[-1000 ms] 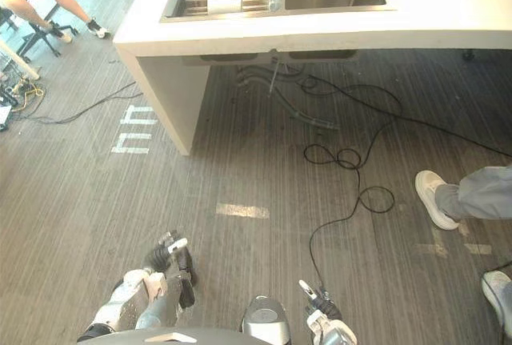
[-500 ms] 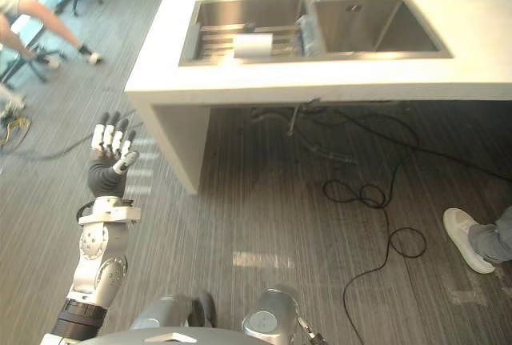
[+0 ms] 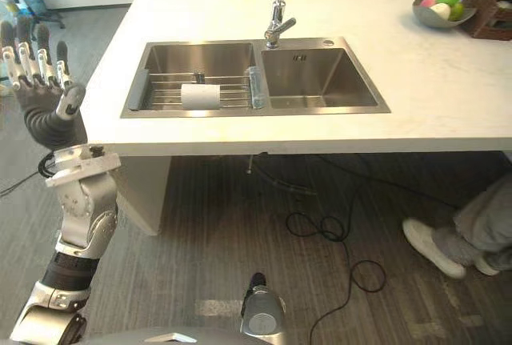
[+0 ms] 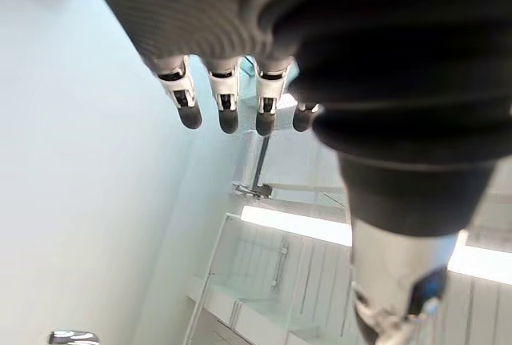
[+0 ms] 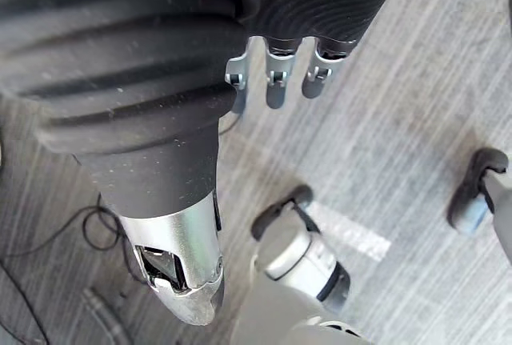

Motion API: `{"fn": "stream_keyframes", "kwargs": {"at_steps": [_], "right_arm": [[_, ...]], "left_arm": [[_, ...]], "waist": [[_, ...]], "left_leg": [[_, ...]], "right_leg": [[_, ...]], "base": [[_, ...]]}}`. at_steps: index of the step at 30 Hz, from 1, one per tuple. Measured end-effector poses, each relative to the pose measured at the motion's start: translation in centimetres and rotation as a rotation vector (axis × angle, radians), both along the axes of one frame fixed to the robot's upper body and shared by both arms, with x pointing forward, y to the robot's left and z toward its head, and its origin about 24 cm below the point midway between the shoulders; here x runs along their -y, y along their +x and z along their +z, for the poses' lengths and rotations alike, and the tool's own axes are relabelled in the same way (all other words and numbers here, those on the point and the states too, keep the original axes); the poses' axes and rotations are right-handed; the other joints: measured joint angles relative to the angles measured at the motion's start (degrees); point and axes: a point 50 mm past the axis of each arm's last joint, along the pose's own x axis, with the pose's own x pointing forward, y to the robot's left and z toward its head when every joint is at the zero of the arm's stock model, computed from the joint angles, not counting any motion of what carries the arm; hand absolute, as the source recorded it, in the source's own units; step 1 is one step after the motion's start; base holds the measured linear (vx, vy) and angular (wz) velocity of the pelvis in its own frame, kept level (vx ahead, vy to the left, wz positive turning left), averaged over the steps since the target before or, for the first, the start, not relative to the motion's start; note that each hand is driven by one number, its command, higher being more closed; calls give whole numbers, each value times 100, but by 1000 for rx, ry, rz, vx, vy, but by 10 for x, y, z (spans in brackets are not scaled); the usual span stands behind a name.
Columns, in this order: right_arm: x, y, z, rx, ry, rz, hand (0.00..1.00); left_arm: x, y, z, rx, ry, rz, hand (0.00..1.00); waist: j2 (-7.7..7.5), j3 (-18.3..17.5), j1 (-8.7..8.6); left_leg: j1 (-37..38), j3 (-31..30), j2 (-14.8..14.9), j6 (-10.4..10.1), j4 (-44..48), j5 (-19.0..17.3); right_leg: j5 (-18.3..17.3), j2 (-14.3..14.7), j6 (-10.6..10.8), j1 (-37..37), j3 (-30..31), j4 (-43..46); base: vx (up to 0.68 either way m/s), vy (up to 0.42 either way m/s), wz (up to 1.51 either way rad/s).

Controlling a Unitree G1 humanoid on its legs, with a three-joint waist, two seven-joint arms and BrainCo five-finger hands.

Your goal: Walk over to the sink, pick up the cup, carry it to the dishwasher, place the cup inside the dishwasher, then close the dishwasher door

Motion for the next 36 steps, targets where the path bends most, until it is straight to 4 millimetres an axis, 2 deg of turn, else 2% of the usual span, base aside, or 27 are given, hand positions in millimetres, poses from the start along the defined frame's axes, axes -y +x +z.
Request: {"fn": "stream_keyframes", "kwargs": {"at_steps": [1,2,3,4,5,6,7,9,10,11,12,13,15,17,19,21,23,27,31,32,36], "right_arm": [[-1,-2,0,-9,4,15,0],[-4,-8,-1,-22,15,48,0],[-3,-9,0,-20,15,48,0],[-2,-11,0,-21,12,44,0],[-1,-12,1,-21,12,46,0],[0,-15,2,-23,11,47,0],[1,-15,2,-26,20,50,0],[2,-11,3,-29,28,85,0],[4,-6,3,-20,21,120,0],[7,-4,4,-23,16,138,0],[14,-5,7,-31,6,133,0],[19,-4,8,-34,-3,131,0],[20,0,9,-44,3,177,0],[10,-1,6,-64,37,197,0],[-7,-3,1,-82,86,175,0],[-24,-3,-3,-89,131,129,0],[-23,-4,-3,-94,117,98,0],[-18,-5,-2,-86,103,64,0],[-18,-12,-3,-109,114,59,0],[-18,-13,-3,-110,111,57,0],[-10,-14,-1,-113,90,73,0]], "left_arm": [[1,0,-1,-7,-5,7,0],[0,0,-1,-16,-14,19,0],[0,1,-1,-20,-17,25,0],[3,3,-4,-49,-5,6,0],[6,4,-6,-58,2,-12,0],[10,4,-6,-60,25,-36,0],[12,3,-3,-42,58,-63,0],[13,-1,-1,-23,76,-84,0],[13,-8,0,-5,82,-98,0],[13,-10,-1,-3,82,-114,0],[10,-10,-3,-16,87,-122,0],[1,-10,-9,-43,78,-108,0],[-29,-13,-19,-85,16,-53,0],[-42,-17,-24,-98,-7,-36,0],[-44,-19,-29,-115,-7,-61,0],[-39,-21,-27,-107,11,-113,0],[-35,-24,-25,-94,19,-151,0],[-22,-22,-28,-116,30,-238,0],[-17,-22,-28,-106,44,-271,0],[-10,-21,-27,-102,54,-294,0],[4,-17,-22,-91,95,-338,0]], "waist": [[61,20,-11],[-5,-16,-23],[9,9,-41],[28,95,-109],[-10,156,-121],[-5,176,-121],[-75,220,-140],[-87,232,-34],[-53,237,60],[-9,251,99],[64,252,184],[193,220,286],[158,255,287],[127,237,315],[73,194,290],[42,116,208],[66,100,168],[16,28,152],[120,-114,152],[155,-144,141],[231,-240,134]], "left_leg": [[4,34,24,42,1,-22],[68,41,23,58,59,-26],[11,44,43,10,324,15],[-568,135,148,274,1523,403],[-772,159,154,319,1859,405],[-972,338,104,179,1884,185],[-1238,555,-158,195,1321,189],[-1426,568,-382,124,303,596],[-1576,498,-408,-34,-553,1015],[-1666,371,-408,-153,-897,1219],[-1765,232,-342,-220,-923,1321],[-1742,176,-336,-238,-684,1608],[-1750,188,-415,-151,-32,1792],[-1748,208,-583,18,197,1910],[-1747,309,-733,115,254,1753],[-1709,410,-887,203,-90,1923],[-1631,412,-934,205,-342,2078],[-1239,426,-937,143,-911,2304],[-973,461,-771,-33,-1556,2662],[-900,478,-719,-76,-1678,2758],[-899,499,-634,-87,-1766,2807]], "right_leg": [[-153,0,-15,-87,87,269],[-757,31,-110,-112,121,831],[-908,36,-168,-71,155,847],[-988,-64,-182,202,29,707],[-982,-119,-199,369,3,549],[-966,-154,-234,629,-19,327],[-962,-263,-238,1026,-88,24],[-976,-342,-213,1304,-147,-174],[-1013,-327,-154,1423,-113,-240],[-1083,-281,-48,1486,-81,-207],[-1196,-234,86,1500,76,-49],[-1329,-203,243,1467,327,195],[-1529,-340,565,1386,879,491],[-1729,-477,711,1278,1160,681],[-1855,-573,736,1277,1330,634],[-1781,-676,742,1330,1314,361],[-1600,-662,816,1573,1143,-65],[-1429,-556,765,2071,810,-657],[-1260,-330,647,2227,675,-1075],[-1190,-249,615,2290,663,-1204],[-1101,-149,568,2294,650,-1335]], "base": [[77,-63,-1],[93,-62,11],[158,-91,42],[155,-41,51],[153,-12,67],[182,32,75],[182,27,67],[180,34,25],[183,62,-10],[192,99,-36],[263,155,-68],[314,216,-107],[312,252,-103],[243,213,-58],[259,134,-17],[282,37,18],[236,-13,22],[159,-91,21],[40,-102,-5],[-19,-89,-6],[-54,-24,-3]]}}
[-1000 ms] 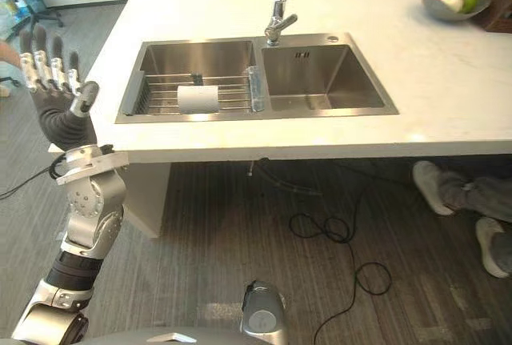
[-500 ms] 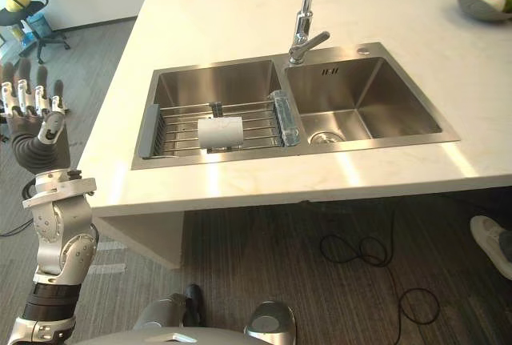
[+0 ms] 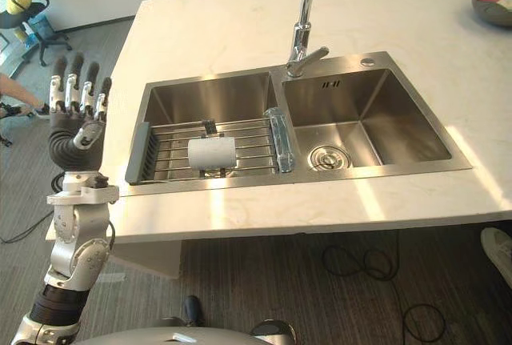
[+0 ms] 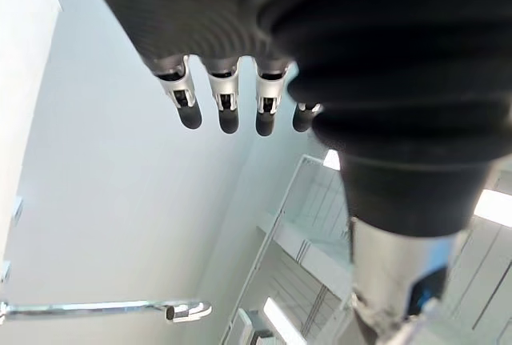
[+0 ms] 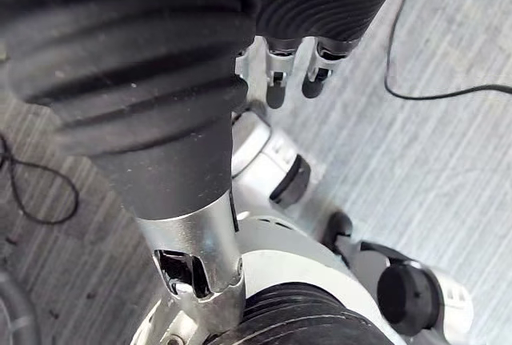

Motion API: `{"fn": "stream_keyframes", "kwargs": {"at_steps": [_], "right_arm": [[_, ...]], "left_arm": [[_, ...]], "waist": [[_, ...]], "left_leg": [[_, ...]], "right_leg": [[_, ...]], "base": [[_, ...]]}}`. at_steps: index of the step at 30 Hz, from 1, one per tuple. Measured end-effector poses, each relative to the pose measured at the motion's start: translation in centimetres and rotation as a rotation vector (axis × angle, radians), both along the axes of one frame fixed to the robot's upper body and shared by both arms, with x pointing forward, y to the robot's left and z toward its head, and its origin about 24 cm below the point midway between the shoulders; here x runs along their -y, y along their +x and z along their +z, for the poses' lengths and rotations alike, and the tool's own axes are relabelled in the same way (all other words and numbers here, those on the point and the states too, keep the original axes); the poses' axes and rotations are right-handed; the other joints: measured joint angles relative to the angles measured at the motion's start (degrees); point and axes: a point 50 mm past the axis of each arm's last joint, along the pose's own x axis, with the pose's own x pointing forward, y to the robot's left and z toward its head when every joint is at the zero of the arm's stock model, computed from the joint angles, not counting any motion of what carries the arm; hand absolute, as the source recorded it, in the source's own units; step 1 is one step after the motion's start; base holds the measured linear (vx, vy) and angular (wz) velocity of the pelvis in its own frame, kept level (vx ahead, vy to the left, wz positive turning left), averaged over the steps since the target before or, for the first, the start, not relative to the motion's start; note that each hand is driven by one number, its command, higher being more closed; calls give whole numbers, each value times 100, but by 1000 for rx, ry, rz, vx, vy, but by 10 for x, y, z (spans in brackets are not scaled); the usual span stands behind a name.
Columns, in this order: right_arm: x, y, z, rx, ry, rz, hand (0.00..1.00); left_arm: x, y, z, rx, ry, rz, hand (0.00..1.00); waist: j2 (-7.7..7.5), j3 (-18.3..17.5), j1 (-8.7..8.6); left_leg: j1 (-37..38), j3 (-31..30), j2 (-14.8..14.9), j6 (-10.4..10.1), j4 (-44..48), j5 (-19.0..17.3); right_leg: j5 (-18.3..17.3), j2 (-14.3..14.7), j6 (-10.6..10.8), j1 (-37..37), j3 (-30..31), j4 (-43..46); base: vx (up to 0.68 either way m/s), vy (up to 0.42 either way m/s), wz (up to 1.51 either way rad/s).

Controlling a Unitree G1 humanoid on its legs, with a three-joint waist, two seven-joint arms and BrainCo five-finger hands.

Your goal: Walk over to the sink, pick up the cup, carry it to the dishwasher, place the cup inside the dishwasher, then close the dishwasher door

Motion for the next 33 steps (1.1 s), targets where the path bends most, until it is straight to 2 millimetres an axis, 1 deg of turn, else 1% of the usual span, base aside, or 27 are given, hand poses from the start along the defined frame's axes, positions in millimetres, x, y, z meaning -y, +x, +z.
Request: {"fn": "stream_keyframes", "kwargs": {"at_steps": [3,5,6,7,8,9,13,16,18,20,21,27,29,31,32,33], "right_arm": [[4,-4,1,-5,0,15,0],[1,-3,0,-8,9,32,0],[1,-1,0,-4,10,38,0],[1,-1,0,-3,10,40,0],[1,-1,0,-5,10,43,0],[-1,-1,0,-9,15,61,0],[-4,-1,-1,-12,24,76,0],[-4,2,-1,-5,25,107,0],[-5,4,-1,0,24,115,0],[-5,4,-1,-1,24,113,0],[-2,33,0,75,36,154,0],[-2,33,0,76,36,151,0],[-2,33,0,90,45,104,0],[-2,34,1,112,54,32,0],[-2,33,1,125,62,-25,0],[0,32,1,151,61,-114,0]], "left_arm": [[9,8,1,-22,66,-24,0],[14,16,-6,-77,153,-23,0],[16,19,-10,-111,198,-18,0],[18,21,-13,-126,224,-12,0],[20,23,-19,-154,284,12,0],[20,24,-22,-170,328,32,0],[22,24,-25,-186,408,65,0],[18,32,-30,-240,472,139,0],[16,34,-32,-256,501,162,0],[13,38,-40,-291,540,173,0],[6,57,-29,-270,609,271,0],[6,57,-29,-270,608,271,0],[4,58,-27,-263,598,279,0],[-3,58,-21,-242,561,300,0],[-10,57,-12,-214,514,324,0],[-18,56,-2,-176,466,347,0]], "waist": [[44,-73,-26],[45,-74,-63],[38,-77,-125],[38,-76,-133],[24,-69,-135],[15,-68,-139],[7,-67,-217],[-40,-59,-287],[-51,-53,-309],[-89,-70,-331],[-116,193,-471],[-113,195,-469],[-106,205,-461],[-81,233,-455],[-54,244,-449],[-14,248,-430]], "left_leg": [[22,-36,2,27,-187,159],[101,-66,18,64,-406,306],[99,-106,20,100,-488,379],[98,-116,20,110,-489,389],[97,-116,25,79,-496,363],[77,-96,31,98,-525,350],[-35,-75,25,104,-529,341],[-59,-68,0,106,-529,340],[-66,-68,-1,106,-529,340],[-66,-62,0,105,-528,340],[164,347,205,-46,-495,348],[166,354,205,-46,-495,347],[173,371,206,-51,-495,344],[182,399,204,-56,-496,335],[176,427,190,-41,-497,285],[173,460,154,-43,-496,209]], "right_leg": [[164,36,11,43,-149,-157],[301,106,1,113,-216,-328],[339,127,0,129,-292,-403],[359,136,-1,141,-299,-425],[377,172,-49,163,-315,-490],[413,186,-91,170,-375,-551],[489,191,-138,170,-514,-725],[511,186,-171,174,-525,-780],[512,185,-171,173,-534,-789],[523,184,-159,173,-539,-789],[593,302,-30,373,-747,-890],[592,297,-31,373,-742,-887],[592,274,-32,369,-730,-874],[586,257,-34,355,-711,-860],[528,229,-33,304,-674,-812],[326,145,-58,179,-650,-608]], "base": [[-82,34,8],[-145,46,12],[-184,56,15],[-170,49,11],[-160,38,-1],[-153,37,-4],[-89,46,4],[-17,12,1],[0,0,0],[38,-17,0],[0,0,0],[0,0,0],[0,0,-2],[0,0,-7],[-1,6,-10],[6,18,-12]]}}
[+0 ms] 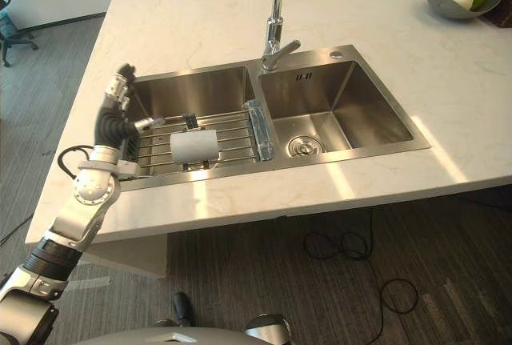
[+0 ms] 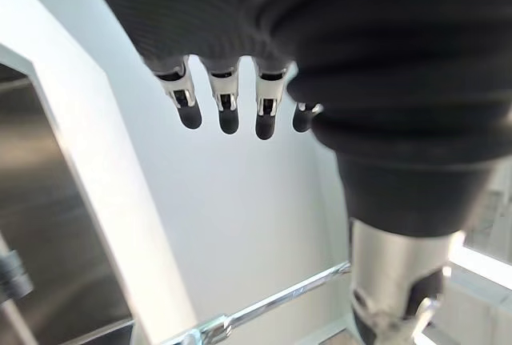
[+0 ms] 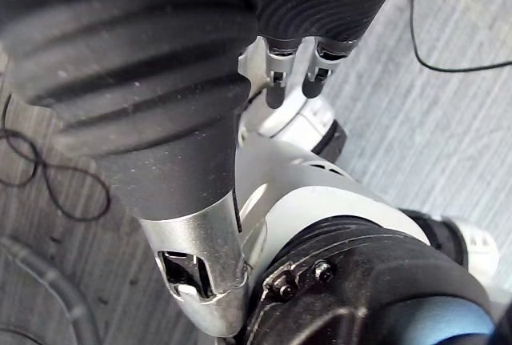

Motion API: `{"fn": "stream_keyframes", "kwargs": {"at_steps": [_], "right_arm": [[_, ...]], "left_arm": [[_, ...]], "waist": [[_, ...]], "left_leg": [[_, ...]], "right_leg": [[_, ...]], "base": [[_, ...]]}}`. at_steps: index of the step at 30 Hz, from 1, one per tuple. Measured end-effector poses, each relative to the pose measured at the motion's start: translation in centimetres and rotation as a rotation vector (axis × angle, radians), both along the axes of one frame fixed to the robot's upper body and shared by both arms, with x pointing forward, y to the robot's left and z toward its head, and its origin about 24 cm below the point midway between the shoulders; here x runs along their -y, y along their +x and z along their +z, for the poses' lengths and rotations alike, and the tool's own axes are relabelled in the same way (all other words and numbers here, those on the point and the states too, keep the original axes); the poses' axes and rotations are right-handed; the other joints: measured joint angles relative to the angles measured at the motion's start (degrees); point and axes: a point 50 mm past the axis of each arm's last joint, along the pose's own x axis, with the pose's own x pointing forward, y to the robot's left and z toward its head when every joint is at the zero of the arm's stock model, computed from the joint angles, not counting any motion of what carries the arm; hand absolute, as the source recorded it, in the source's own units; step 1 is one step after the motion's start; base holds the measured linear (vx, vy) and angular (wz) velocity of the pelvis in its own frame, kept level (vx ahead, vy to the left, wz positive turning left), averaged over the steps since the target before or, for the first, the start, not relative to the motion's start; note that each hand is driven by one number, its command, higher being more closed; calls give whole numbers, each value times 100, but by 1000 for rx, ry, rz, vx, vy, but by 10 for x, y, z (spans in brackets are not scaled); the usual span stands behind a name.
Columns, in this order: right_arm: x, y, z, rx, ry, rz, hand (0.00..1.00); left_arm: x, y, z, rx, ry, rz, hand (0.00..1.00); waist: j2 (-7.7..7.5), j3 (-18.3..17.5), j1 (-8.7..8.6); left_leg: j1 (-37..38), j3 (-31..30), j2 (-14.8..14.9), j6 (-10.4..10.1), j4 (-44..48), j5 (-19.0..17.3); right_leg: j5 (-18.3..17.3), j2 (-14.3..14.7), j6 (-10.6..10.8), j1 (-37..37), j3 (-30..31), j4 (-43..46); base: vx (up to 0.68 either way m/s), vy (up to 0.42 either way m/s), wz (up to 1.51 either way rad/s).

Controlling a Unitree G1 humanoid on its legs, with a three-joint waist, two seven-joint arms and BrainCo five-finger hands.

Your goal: Walk over to the sink, pick up the cup, carry it to the dishwasher, place the cup inside the dishwasher, then close the dishwasher door

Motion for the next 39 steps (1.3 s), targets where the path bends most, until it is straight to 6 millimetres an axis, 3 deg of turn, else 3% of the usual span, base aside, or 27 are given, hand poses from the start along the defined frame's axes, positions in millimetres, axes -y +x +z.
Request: {"fn": "stream_keyframes", "kwargs": {"at_steps": [1,3,4,5,6,7,8,9,11,13,14,15,16,17,19,24,28,31,33,37,39], "right_arm": [[1,0,0,15,-3,-48,0],[9,-4,2,53,-49,-159,0],[13,-4,4,60,-72,-169,0],[24,2,7,87,-109,-191,0],[26,3,7,98,-110,-227,0],[26,1,7,96,-109,-236,0],[24,-3,6,92,-104,-269,0],[20,-6,5,87,-98,-291,0],[12,-13,1,61,-85,-315,0],[5,-22,-1,39,-72,-358,0],[-1,-27,-2,23,-61,-378,0],[-3,-29,-3,15,-57,-378,0],[3,-27,-2,8,-87,-354,0],[9,-25,-1,4,-115,-342,0],[17,-26,1,-2,-148,-362,0],[31,-32,5,3,-198,-454,0],[24,-34,3,7,-177,-455,0],[14,-38,0,-7,-143,-433,0],[10,-38,-1,3,-132,-430,0],[9,-40,-1,10,-132,-427,0],[10,-42,0,7,-134,-426,0]], "left_arm": [[-3,-1,6,28,-23,3,0],[-6,-7,37,171,-102,-24,0],[-5,-9,46,213,-116,-35,0],[-7,-12,58,284,-147,-36,0],[-6,-11,62,299,-161,-34,0],[-5,-11,60,298,-170,-32,0],[-4,-11,58,295,-198,-24,0],[-4,-11,58,306,-222,-15,0],[-4,-9,55,296,-229,-5,0],[-5,-2,46,240,-258,-13,0],[-6,3,39,194,-302,-25,0],[-8,4,37,181,-315,-23,0],[-6,8,24,125,-350,-11,0],[-5,9,21,115,-362,-8,0],[-3,10,21,114,-379,-14,0],[5,9,19,102,-413,-36,0],[12,8,8,34,-354,-110,0],[38,-4,-7,-33,-208,-250,0],[63,-14,-14,-46,-17,-346,0],[69,-22,-12,-20,226,-437,0],[68,-22,-12,-34,263,-456,0]], "waist": [[3,-3,13],[-190,-48,49],[-212,-76,46],[-196,-74,60],[-197,-73,24],[-194,-62,-13],[-67,-66,-51],[-122,-71,-25],[-216,-76,-63],[-361,-90,-93],[-580,-132,-60],[-730,-163,-47],[-439,-136,11],[-286,-127,40],[-152,-139,20],[-172,-134,-29],[-195,-124,-10],[-211,-121,42],[-196,-127,22],[-113,-180,-36],[-93,-193,-40]], "left_leg": [[2,42,-45,29,2,-34],[34,301,-508,280,265,-382],[67,285,-600,344,265,-512],[158,290,-755,396,266,-574],[346,219,-750,488,288,-672],[460,160,-707,532,318,-771],[614,81,-569,525,442,-947],[626,-16,-449,504,510,-1077],[680,-222,-383,406,559,-1118],[699,-406,-376,309,614,-1142],[749,-508,-473,206,651,-1213],[798,-542,-526,153,648,-1252],[791,-510,-303,8,739,-1358],[802,-482,-166,-49,758,-1426],[911,-340,43,-109,744,-1471],[1011,-187,98,-116,754,-1515],[1014,-180,54,-100,755,-1618],[995,-188,-17,-41,780,-1656],[942,-188,-66,5,887,-1740],[849,-181,-114,40,949,-1794],[821,-180,-117,39,952,-1791]], "right_leg": [[-136,-94,-17,-95,-6,206],[-599,-785,136,-451,37,1228],[-650,-914,218,-556,65,1647],[-573,-1294,-57,-1134,99,2936],[-141,-1503,-624,-1523,262,3978],[182,-1536,-766,-1664,360,4335],[-126,-1466,-631,-1784,480,4634],[-525,-1306,-580,-1900,485,4411],[-643,-1040,-478,-1994,566,3477],[-307,-789,-291,-1954,705,2360],[588,-710,-307,-1888,717,1607],[760,-723,-86,-1875,677,1461],[826,-478,-78,-1651,634,1181],[878,-315,-113,-1540,601,930],[958,-48,-189,-1332,573,592],[977,88,-188,-1187,664,382],[1048,60,-139,-1182,671,307],[1175,-6,-82,-1080,654,109],[1258,-48,-39,-960,650,-74],[1394,-87,-4,-955,668,-257],[1433,-85,-2,-955,664,-285]], "base": [[43,66,-8],[150,129,7],[232,131,7],[218,147,6],[215,128,11],[236,109,27],[249,52,29],[217,47,35],[279,-36,63],[291,-117,72],[202,-142,44],[248,-193,23],[227,-175,-5],[254,-165,-24],[195,-121,-29],[65,-43,-19],[1,35,5],[-49,46,5],[-55,42,0],[-25,26,-6],[-3,1,2]]}}
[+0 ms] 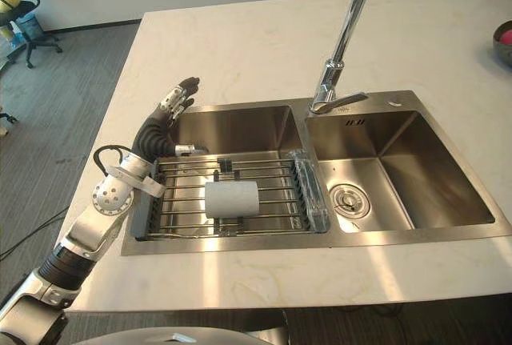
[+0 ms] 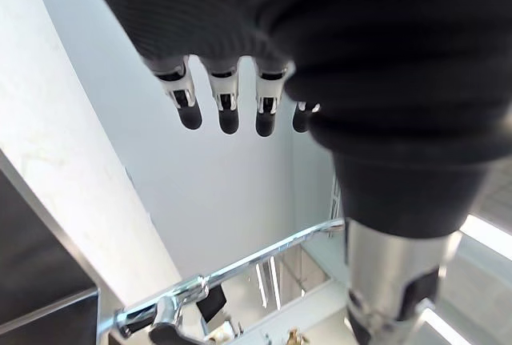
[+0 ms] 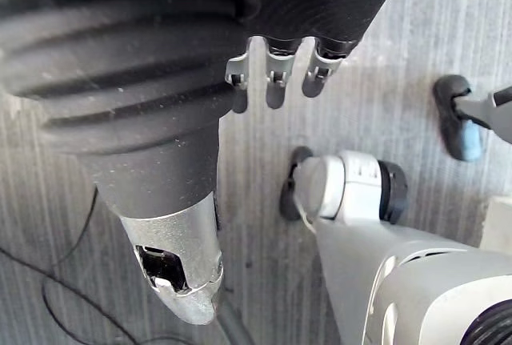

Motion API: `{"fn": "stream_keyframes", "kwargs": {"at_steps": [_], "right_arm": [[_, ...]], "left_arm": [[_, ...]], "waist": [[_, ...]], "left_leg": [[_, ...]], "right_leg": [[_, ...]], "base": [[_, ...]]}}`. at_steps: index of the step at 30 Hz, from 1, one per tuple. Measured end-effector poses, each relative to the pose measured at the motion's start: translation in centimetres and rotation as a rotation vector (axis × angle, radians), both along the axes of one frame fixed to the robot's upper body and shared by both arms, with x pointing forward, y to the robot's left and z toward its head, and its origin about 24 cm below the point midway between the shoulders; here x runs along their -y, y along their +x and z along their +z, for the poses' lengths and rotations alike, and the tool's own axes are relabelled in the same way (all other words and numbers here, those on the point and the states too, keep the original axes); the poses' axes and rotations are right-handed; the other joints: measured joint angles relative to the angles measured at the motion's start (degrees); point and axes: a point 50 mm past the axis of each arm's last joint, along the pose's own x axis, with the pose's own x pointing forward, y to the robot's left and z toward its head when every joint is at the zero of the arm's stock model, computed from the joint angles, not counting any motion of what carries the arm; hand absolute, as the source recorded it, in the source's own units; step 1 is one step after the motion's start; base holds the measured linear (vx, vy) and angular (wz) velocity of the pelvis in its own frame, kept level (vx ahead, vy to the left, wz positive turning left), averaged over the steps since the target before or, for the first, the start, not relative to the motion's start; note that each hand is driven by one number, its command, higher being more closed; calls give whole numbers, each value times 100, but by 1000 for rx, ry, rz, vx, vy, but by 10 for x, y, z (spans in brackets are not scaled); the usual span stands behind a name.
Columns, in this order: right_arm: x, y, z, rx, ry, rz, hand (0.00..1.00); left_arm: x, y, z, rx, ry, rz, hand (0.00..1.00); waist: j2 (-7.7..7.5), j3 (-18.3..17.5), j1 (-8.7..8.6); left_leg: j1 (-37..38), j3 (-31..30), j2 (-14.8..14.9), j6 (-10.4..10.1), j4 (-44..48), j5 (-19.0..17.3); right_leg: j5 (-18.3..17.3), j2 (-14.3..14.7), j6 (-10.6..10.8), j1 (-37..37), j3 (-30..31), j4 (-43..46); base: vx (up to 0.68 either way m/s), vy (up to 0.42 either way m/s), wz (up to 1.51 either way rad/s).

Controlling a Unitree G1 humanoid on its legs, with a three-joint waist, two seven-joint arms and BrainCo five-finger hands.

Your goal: Walk over to the sink, pick up the cup, carry it to the dishwasher, place the cup inside the dishwasher, then close the dishwasher door

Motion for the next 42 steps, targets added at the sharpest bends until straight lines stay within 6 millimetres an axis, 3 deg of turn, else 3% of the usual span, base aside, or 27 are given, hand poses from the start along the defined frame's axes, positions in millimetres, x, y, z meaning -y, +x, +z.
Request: {"fn": "stream_keyframes", "kwargs": {"at_steps": [7,11,17,22,28,33,42], "right_arm": [[18,1,6,34,-70,20,0],[26,1,9,52,-91,20,0],[30,1,11,97,-104,-4,0],[28,5,11,110,-100,22,0],[17,17,7,69,-90,194,0],[12,19,6,31,-77,259,0],[3,13,3,-14,-48,279,0]], "left_arm": [[-2,-3,-11,-97,79,-79,0],[7,-6,-26,-164,198,-125,0],[14,-11,-38,-132,352,-129,0],[16,-7,-54,-172,426,-129,0],[15,-10,-76,-229,524,-143,0],[10,-4,-85,-268,548,-118,0],[14,10,-81,-207,649,-86,0]], "waist": [[11,-8,39],[15,-11,29],[27,-19,-42],[39,-25,-139],[56,-17,-406],[223,13,-525],[273,108,-658]], "left_leg": [[-9,-14,-39,-8,-7,14],[-8,-7,-39,-9,-7,15],[-4,74,-42,-9,-9,14],[60,173,-45,-11,-20,19],[185,331,-34,-25,-138,14],[184,462,2,-74,-223,23],[192,550,43,-105,-246,35]], "right_leg": [[62,1,20,59,-12,-152],[66,3,15,58,-6,-161],[119,13,-1,36,42,-208],[221,31,-9,64,134,-308],[229,39,-33,68,211,-350],[228,98,-43,-57,328,-349],[229,151,-37,-164,345,-350]], "base": [[-1,-3,2],[-19,-8,-1],[-50,-15,-6],[-53,-18,-11],[-76,-24,-11],[-23,-28,-14],[-5,-26,-5]]}}
